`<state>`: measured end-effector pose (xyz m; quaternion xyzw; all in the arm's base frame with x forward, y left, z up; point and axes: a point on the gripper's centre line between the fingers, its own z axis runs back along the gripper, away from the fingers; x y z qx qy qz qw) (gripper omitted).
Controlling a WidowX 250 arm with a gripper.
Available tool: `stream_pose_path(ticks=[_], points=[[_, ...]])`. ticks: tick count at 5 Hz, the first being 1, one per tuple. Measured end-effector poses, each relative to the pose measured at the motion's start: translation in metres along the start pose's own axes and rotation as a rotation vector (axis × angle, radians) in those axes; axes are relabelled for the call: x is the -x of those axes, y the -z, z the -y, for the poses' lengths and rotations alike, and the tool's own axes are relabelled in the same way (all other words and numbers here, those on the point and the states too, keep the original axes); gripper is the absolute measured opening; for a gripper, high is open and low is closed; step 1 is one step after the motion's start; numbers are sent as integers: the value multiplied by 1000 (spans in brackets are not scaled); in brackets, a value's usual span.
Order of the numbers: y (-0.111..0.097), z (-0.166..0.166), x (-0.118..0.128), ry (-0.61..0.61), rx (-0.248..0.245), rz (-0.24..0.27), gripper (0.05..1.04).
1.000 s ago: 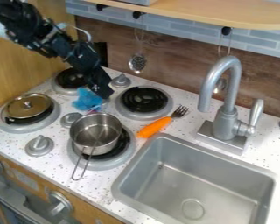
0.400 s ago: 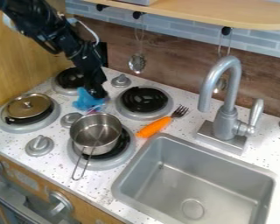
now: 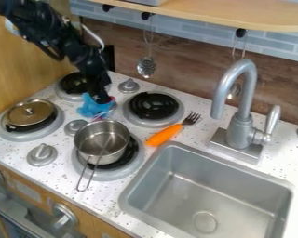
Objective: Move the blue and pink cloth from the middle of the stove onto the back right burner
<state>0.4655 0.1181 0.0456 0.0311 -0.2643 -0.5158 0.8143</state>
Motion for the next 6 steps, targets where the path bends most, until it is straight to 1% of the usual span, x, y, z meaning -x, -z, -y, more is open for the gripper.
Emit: stream_pose_path(ticks=[1, 2, 3, 4, 5, 6], points=[[8, -1, 14, 12, -1, -76, 1001], [12, -3, 24, -21, 1, -114, 1001], [21, -5, 39, -51, 24, -137, 1001], [29, -10, 45, -70, 42, -122, 1001], [40, -17, 53, -92, 54, -124, 967], [39, -18, 53, -87, 54, -130, 721]])
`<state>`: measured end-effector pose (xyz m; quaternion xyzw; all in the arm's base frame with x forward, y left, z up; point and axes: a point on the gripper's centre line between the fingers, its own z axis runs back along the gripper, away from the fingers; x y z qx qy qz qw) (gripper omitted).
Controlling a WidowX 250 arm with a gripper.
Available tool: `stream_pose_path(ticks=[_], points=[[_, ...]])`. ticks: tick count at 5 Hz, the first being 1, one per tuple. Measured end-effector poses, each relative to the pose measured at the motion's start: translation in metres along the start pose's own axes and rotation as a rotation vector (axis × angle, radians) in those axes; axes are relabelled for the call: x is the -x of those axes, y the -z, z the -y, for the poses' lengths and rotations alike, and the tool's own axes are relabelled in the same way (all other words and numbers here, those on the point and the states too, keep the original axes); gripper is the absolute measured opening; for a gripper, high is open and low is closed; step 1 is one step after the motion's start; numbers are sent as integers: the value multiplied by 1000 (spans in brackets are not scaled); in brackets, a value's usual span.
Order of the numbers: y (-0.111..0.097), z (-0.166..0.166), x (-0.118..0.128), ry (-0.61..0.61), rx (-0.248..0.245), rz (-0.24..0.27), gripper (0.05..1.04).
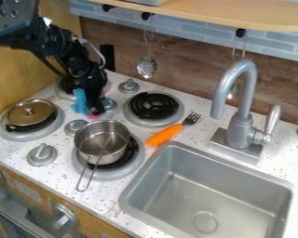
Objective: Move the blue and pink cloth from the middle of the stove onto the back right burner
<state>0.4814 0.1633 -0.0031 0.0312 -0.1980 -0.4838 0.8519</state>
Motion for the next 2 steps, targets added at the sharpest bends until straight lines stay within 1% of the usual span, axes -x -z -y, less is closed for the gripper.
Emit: stream_pose_path(ticks=[1, 2], points=[[1, 1, 0, 5, 4, 6, 592], [2, 8, -11, 24, 10, 43, 579]])
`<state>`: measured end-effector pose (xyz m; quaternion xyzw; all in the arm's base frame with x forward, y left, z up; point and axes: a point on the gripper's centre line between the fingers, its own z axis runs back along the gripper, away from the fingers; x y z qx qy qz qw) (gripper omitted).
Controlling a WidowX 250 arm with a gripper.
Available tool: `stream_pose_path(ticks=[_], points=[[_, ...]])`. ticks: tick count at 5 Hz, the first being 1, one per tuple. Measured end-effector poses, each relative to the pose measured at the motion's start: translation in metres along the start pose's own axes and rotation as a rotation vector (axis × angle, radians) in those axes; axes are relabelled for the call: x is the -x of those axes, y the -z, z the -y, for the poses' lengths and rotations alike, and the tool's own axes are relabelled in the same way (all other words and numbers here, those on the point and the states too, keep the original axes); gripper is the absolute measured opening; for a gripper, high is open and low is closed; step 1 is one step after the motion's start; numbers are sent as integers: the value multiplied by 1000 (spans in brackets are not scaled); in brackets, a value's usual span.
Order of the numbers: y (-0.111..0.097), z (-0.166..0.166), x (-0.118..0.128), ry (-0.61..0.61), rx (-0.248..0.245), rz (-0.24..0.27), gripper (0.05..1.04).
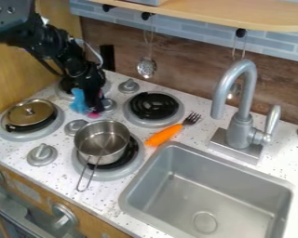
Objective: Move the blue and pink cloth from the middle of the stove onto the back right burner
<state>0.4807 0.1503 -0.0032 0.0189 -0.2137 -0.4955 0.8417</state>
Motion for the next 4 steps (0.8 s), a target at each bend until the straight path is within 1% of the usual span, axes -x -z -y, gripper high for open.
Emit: stream_pose_path(ticks=[1, 2, 3, 4], points=[[1, 25, -12, 31, 57, 57, 493], [-22, 33, -37, 50, 63, 153, 409], [-43, 36, -63, 80, 69, 245, 387], [-43, 42, -81, 123, 91, 301, 387]])
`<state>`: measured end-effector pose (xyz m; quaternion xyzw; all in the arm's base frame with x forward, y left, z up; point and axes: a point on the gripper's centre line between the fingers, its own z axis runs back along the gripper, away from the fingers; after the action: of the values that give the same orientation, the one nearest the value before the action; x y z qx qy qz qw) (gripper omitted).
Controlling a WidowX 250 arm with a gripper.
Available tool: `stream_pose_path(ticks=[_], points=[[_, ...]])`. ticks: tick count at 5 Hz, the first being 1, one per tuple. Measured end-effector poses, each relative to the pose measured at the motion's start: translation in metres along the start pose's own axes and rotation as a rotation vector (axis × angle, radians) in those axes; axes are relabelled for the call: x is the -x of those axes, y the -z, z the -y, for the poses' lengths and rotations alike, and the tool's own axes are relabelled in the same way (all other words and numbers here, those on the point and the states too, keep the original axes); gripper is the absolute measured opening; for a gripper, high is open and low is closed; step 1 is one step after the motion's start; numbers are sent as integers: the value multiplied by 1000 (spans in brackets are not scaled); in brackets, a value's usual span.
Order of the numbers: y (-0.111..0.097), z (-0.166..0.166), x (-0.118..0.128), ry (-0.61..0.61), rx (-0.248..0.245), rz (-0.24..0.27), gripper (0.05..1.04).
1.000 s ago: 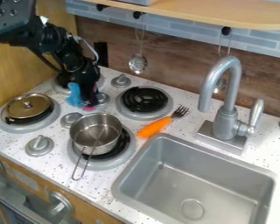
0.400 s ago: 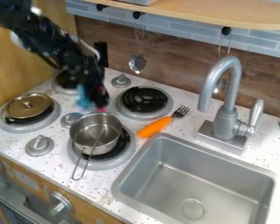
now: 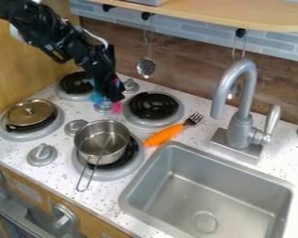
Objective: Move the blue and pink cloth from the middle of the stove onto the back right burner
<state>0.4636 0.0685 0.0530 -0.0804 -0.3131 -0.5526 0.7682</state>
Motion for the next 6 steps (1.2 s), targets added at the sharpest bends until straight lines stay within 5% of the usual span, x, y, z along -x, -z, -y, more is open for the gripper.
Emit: stream_pose_path(ticks=[1, 2, 4, 6], points=[[7, -6, -28, 99, 18, 74, 387], [41, 9, -47, 193, 117, 156, 387], [67, 9, -55, 261, 159, 184, 387], [70, -3, -59, 271, 152, 202, 445]])
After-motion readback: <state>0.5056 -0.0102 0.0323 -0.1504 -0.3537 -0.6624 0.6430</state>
